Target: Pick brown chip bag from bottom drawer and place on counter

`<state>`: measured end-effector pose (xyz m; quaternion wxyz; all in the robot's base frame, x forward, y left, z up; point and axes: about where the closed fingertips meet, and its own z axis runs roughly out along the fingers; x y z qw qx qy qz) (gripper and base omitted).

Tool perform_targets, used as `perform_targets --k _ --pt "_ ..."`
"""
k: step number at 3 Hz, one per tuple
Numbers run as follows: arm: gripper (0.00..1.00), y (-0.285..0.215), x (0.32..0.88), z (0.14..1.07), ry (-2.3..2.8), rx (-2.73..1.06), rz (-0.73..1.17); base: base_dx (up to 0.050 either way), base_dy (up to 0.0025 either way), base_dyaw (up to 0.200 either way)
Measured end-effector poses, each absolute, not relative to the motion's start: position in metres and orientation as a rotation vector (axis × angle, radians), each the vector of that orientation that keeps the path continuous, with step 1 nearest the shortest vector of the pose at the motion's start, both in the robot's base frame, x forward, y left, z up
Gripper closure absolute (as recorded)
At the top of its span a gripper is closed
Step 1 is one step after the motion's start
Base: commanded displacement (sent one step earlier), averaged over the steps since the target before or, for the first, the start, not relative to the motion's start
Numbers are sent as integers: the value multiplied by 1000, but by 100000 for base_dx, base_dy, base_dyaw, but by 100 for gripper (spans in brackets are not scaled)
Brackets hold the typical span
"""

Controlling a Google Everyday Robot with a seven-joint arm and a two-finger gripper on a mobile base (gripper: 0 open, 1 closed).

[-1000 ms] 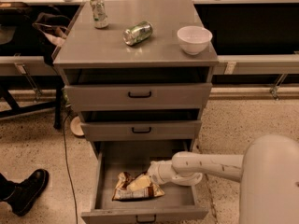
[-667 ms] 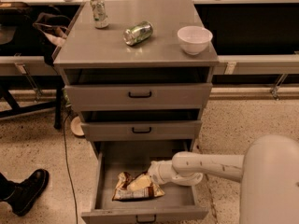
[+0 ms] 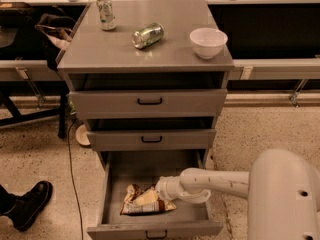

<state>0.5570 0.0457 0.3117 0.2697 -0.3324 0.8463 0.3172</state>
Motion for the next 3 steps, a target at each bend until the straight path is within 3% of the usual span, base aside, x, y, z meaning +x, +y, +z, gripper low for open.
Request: perform_targets --k 3 --pt "0 87 595 261 2268 -934 881 0 0 0"
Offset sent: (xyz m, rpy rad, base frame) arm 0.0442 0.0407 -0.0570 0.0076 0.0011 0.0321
